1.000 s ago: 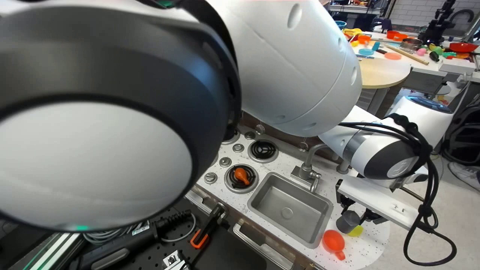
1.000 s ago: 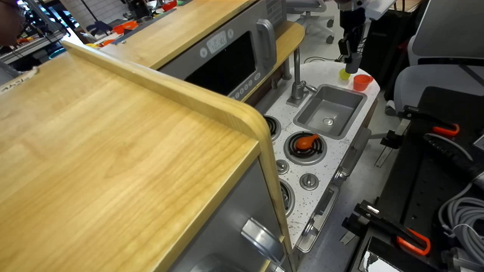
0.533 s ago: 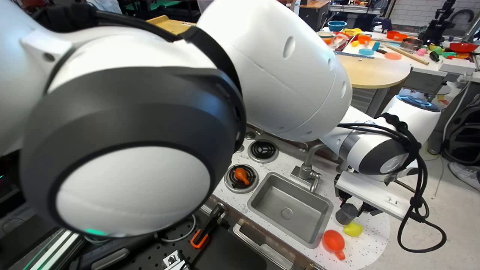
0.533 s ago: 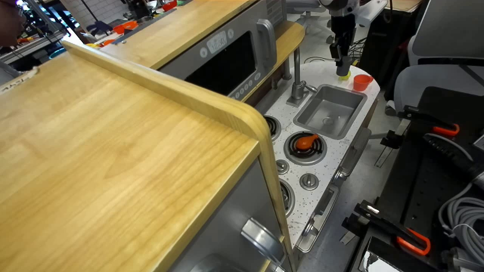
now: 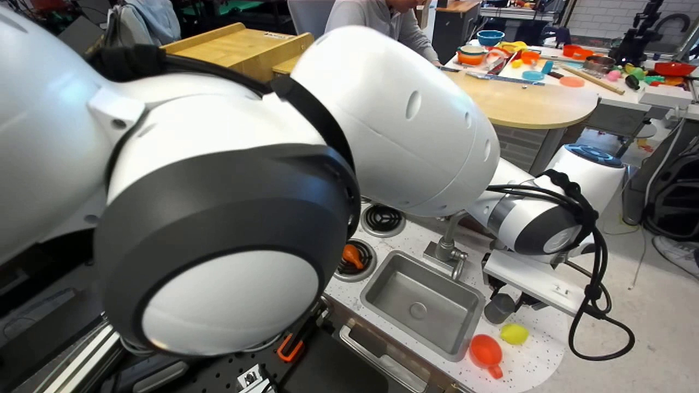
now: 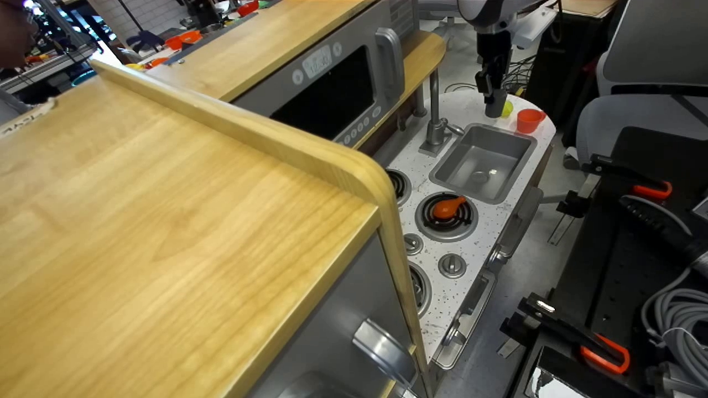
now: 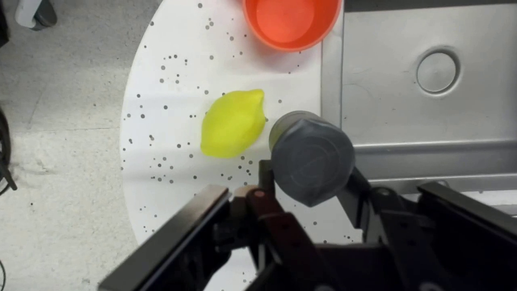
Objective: Take the grey object out of the orange cup and put it on the counter
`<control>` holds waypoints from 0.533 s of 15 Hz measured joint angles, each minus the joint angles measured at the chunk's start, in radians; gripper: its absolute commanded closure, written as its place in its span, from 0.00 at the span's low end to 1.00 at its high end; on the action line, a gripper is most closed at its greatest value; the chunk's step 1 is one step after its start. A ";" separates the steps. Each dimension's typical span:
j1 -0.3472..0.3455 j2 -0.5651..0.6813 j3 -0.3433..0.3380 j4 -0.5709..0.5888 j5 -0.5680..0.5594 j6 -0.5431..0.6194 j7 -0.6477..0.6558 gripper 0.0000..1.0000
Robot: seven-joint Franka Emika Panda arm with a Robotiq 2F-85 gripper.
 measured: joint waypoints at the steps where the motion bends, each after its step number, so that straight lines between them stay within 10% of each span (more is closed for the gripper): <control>1: 0.000 0.013 0.000 0.011 0.000 -0.003 0.000 0.83; 2: 0.000 0.026 0.000 0.023 -0.001 -0.006 0.000 0.33; 8: 0.000 0.089 -0.002 0.090 -0.002 -0.016 0.000 0.01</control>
